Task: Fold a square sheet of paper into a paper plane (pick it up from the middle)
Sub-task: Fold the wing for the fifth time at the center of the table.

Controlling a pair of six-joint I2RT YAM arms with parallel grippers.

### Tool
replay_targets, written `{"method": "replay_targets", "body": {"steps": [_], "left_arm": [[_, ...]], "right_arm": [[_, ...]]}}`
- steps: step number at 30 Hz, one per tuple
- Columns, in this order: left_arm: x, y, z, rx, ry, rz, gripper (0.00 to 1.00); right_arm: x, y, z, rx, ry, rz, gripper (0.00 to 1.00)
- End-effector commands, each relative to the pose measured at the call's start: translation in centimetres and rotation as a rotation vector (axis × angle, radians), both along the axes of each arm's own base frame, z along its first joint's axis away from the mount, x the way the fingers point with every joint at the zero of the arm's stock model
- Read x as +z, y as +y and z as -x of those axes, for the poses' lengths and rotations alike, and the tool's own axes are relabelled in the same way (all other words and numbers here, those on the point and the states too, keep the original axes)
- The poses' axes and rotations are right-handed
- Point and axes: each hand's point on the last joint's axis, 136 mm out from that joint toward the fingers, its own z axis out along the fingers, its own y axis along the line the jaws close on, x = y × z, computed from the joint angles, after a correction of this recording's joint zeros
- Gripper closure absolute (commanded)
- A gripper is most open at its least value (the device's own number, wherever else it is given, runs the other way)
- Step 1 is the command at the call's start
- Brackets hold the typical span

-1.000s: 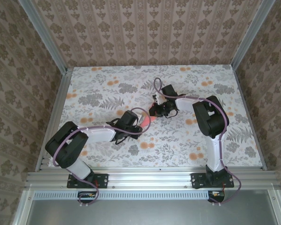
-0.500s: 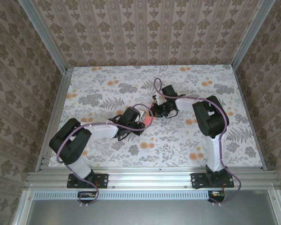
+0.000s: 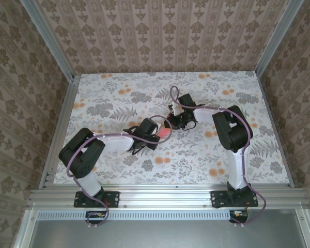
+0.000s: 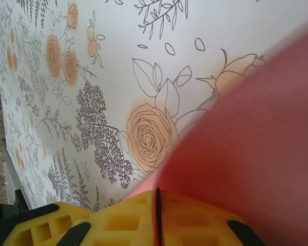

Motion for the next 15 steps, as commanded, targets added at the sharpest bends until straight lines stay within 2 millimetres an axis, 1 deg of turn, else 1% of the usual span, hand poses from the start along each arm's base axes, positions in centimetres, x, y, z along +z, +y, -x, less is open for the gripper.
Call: {"method": "replay_targets", "body": {"steps": [1,6,9,11,15], "left_arm": [[-1.5,1.2,0.2,-0.006,-0.011,-0.14,0.96],[-2.0,1.2,0.1,0.007,-0.033,-0.208,0.98],[-2.2,1.3,0.2,0.012,-0.034,-0.221,0.98],[-2.2,1.4,0.2,0.016,-0.037,-0.223,0.98],[-2.1,1.5,0.3,0.016,-0.037,-0.223,0.97]], "right_arm": [[1.9,0.1,0.3,-0.019,0.001,-0.039,0.87],[2.7,-0.2,0.7,-0.049,0.011,-0.038,0.86],[2.9,-0.6,0.9,-0.064,0.006,-0.02,0.89],[2.7,-1.0,1.0,-0.068,0.002,0.0,0.91],[1.5,-1.6,1.1,-0.071,0.006,0.055,0.92]]}}
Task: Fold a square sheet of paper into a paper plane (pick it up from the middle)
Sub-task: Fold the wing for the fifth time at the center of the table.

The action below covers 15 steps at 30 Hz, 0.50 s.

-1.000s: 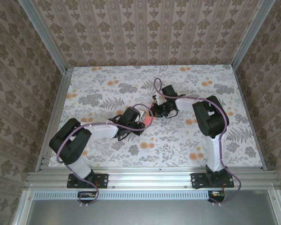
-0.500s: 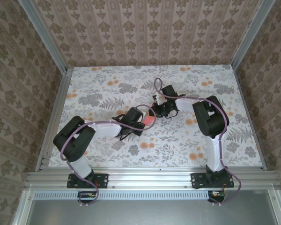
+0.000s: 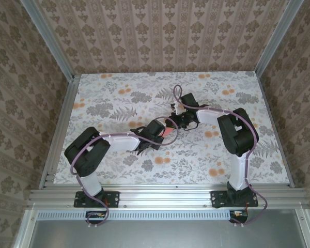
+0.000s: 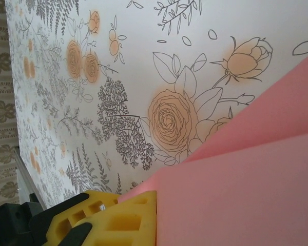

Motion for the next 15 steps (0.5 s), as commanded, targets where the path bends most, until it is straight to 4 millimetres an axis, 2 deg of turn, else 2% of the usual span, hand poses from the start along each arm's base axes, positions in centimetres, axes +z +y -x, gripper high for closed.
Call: {"method": "replay_targets", "body": {"steps": [1,10,15], "left_arm": [[-2.1,2.0,1.0,0.003,0.048,-0.106,0.97],[-2.1,2.1,1.0,0.011,0.039,-0.115,0.95],[-2.2,2.2,0.8,0.026,0.039,-0.13,0.95]], "right_arm": [[-0.8,-1.1,0.4,-0.012,0.006,0.066,0.92],[-1.8,-1.7,0.4,-0.017,0.014,0.112,0.92],[-1.5,-1.6,0.7,-0.021,0.019,0.096,0.91]]}}
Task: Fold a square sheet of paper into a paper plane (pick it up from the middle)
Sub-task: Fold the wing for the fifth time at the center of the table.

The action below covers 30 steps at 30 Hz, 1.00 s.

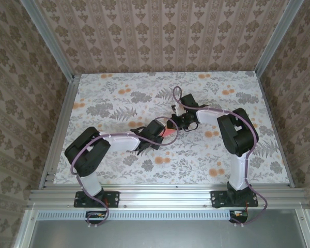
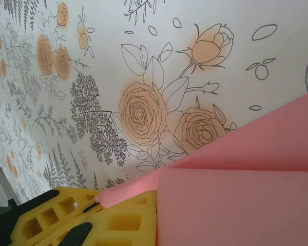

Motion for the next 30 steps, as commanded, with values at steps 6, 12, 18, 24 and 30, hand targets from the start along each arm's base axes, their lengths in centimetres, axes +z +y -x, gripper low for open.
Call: {"method": "replay_targets", "body": {"steps": [6,12,18,24,30], "left_arm": [[-1.7,0.8,1.0,0.002,0.057,-0.066,0.91],[-0.2,-1.1,0.5,-0.031,0.044,0.02,0.79],[0.5,-2.3,-0.6,-0.047,0.033,0.071,0.75],[0.7,-2.9,-0.8,-0.068,0.035,0.083,0.75],[0.3,-2.8,-0.7,-0.073,0.051,0.082,0.8]], "right_arm": [[0.4,0.2,-0.1,-0.005,0.006,-0.016,0.91],[0.0,0.2,0.2,0.001,0.017,-0.015,0.92],[0.0,0.3,0.3,0.007,0.02,-0.025,0.92],[0.0,0.4,0.3,0.011,0.023,-0.027,0.92],[0.0,0.4,0.2,0.01,0.02,-0.03,0.92]]}}
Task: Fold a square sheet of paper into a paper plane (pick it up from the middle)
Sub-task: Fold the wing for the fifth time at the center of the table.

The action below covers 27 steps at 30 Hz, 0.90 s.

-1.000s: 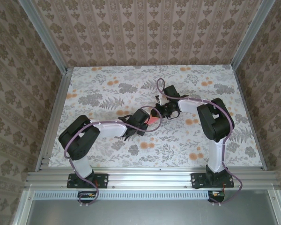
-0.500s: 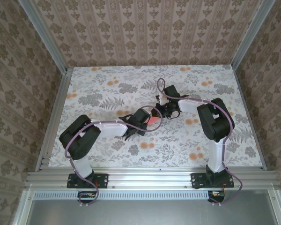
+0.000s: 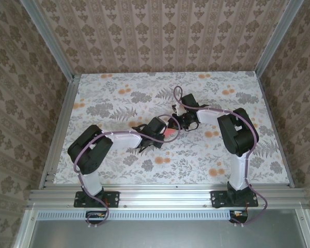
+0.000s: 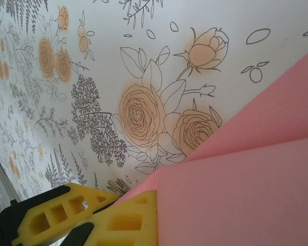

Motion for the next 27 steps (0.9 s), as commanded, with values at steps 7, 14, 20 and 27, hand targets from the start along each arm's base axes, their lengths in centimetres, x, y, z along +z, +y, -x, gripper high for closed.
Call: {"method": "replay_targets", "body": {"steps": [7,14,20,27], "left_arm": [[-1.1,0.8,-0.1,0.007,0.002,-0.062,0.92],[-1.4,2.1,-0.2,0.046,-0.047,-0.167,0.94],[-1.2,2.3,-0.3,0.066,-0.084,-0.203,0.94],[-1.1,2.3,-0.4,0.088,-0.104,-0.216,0.93]], "right_arm": [[0.7,0.1,0.1,-0.012,0.013,-0.018,0.92],[1.2,-0.7,0.1,-0.069,0.007,0.006,0.91],[0.7,-1.0,0.6,-0.104,0.04,0.005,0.89],[-0.4,-1.3,1.3,-0.143,0.077,0.0,0.9]]}}
